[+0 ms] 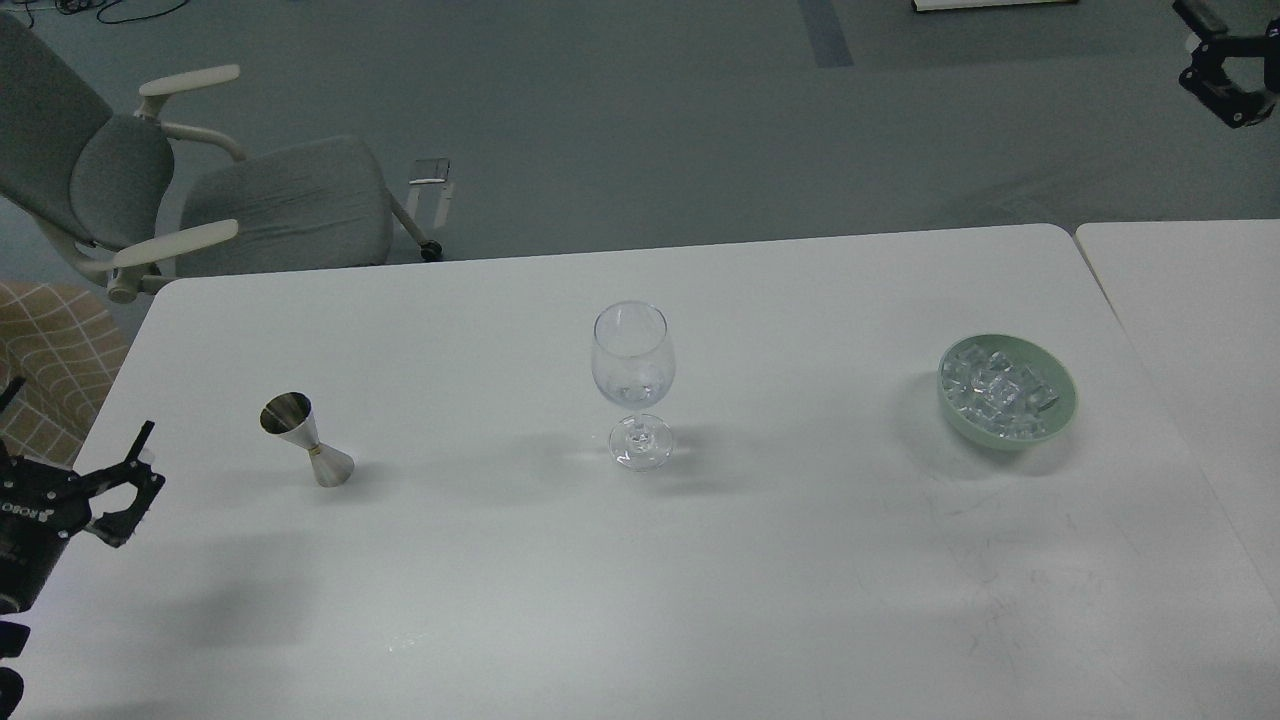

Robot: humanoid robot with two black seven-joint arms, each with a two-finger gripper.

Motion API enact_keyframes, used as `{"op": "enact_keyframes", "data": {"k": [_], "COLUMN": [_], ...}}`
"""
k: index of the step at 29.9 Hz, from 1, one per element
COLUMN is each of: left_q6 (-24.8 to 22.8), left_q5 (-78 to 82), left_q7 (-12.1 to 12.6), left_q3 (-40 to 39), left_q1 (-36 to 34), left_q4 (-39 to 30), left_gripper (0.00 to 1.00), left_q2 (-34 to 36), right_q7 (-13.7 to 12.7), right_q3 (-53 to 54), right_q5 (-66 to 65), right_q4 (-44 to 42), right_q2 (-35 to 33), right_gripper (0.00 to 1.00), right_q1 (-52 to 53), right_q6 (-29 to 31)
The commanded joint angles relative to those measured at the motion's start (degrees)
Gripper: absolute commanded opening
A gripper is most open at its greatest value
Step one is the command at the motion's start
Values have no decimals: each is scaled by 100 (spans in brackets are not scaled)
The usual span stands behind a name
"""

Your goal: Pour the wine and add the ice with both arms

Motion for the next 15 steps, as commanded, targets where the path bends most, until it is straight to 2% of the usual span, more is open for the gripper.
{"op": "enact_keyframes", "data": {"k": [1,5,13,15], "left_q6": [3,3,3,182], "left_q5": [597,1161,1180,1189], "left_q7": [-6,3,3,3], "left_q3": [76,138,515,594], "left_q1": [-593,-1393,-2098,-2300], "left_q4": [-185,-186,-107,-80], "left_gripper": [98,98,98,98], "left_q2": [0,-18,17,26], "right_q7": [-1,7,16,16], "right_q3": [0,9,9,9], "right_q5": [0,0,0,0], "right_q4": [-9,-44,-44,-53], "right_q2": [-6,-6,-67,-76], "right_gripper": [100,100,100,100], "right_q1": [-3,-3,-3,-3], "right_q6": [0,-9,-62,-71]}}
